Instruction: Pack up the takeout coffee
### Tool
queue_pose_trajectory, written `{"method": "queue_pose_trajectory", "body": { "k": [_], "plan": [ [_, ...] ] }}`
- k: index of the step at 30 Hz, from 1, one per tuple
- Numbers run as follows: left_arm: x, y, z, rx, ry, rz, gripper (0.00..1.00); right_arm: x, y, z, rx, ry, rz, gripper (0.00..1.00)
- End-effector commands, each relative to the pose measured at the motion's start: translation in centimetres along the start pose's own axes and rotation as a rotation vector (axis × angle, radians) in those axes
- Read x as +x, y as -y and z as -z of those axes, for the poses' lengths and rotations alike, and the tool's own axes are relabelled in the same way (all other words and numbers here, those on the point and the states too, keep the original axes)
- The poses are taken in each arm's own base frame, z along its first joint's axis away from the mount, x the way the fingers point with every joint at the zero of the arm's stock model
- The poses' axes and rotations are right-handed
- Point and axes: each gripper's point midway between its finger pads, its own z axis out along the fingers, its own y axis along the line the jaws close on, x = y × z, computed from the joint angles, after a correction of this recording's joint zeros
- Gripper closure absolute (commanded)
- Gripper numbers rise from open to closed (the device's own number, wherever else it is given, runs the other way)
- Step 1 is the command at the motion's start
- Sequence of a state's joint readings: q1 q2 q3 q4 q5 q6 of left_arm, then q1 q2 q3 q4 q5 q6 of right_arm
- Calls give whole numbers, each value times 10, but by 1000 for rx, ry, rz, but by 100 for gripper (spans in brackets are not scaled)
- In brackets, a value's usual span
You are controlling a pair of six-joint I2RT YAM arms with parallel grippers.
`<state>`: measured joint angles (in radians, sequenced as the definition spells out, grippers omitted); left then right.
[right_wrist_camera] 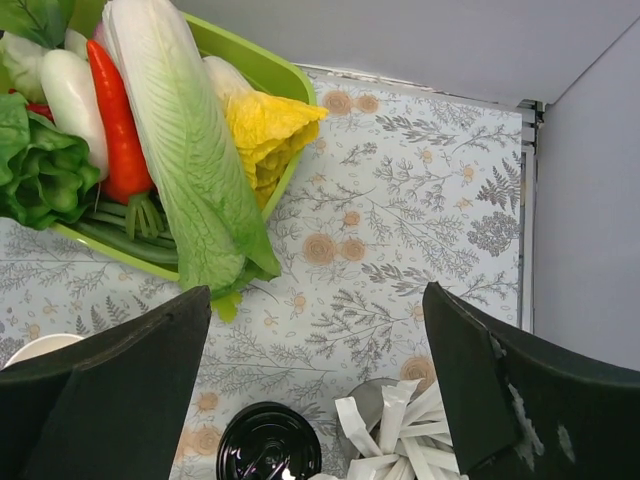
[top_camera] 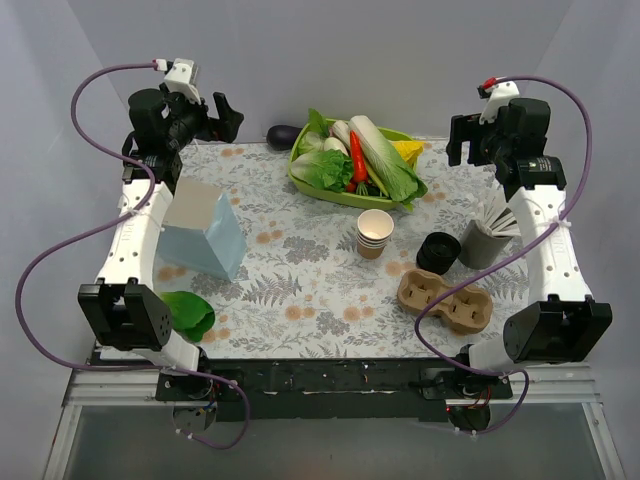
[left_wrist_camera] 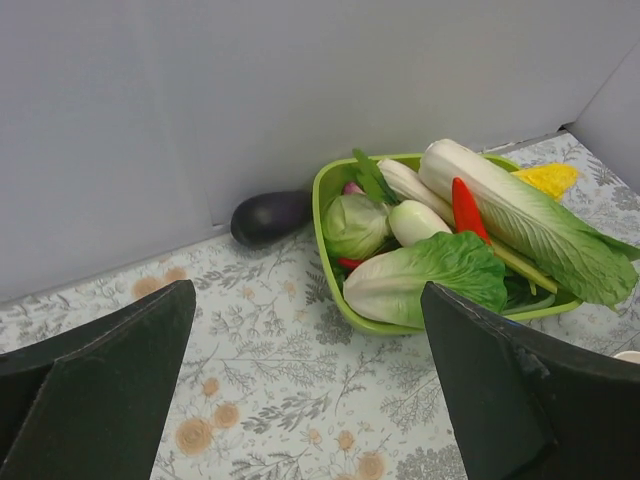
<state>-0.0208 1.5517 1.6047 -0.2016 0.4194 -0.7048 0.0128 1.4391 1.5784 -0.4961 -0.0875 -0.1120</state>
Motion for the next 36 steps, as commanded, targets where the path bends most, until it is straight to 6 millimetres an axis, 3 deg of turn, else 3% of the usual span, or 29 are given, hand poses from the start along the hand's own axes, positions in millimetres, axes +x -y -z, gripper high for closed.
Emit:
{"method": "queue_pose_trajectory", "body": {
  "k": [1, 6, 10, 15, 16, 17, 19, 22, 27, 32, 36],
  "plan": [
    [-46, 19, 30, 42, 80, -135, 2, -19, -4, 12, -26, 70, 33, 5],
    [-67, 16, 76, -46, 69, -346, 2, -17, -31, 32, -194, 102, 220, 6],
    [-55, 5, 109, -137, -33, -474, 2, 2, -77, 45, -436, 114, 308, 9],
    [-48, -4, 134, -223, -111, -474, 2, 28, -130, 40, -612, 26, 375, 14],
    [-33, -6, 140, -228, -182, -462, 2, 30, -137, 41, -631, 24, 397, 14],
    [-31, -7, 145, -236, -210, -469, 2, 31, -143, 42, -647, 26, 412, 14],
    [3, -12, 159, -214, -377, -522, 2, 34, -159, 45, -692, 27, 442, 13],
    [18, -27, 177, -269, -505, -576, 2, 42, -170, 44, -734, 1, 429, 13],
    [13, -25, 172, -247, -511, -571, 4, 52, -184, 42, -779, -20, 395, 14],
    [43, -38, 152, -220, -565, -628, 5, 55, -191, 42, -801, -26, 382, 14],
    [60, -30, 134, -75, -597, -684, 6, 58, -191, 44, -800, -32, 380, 13]
  ]
}}
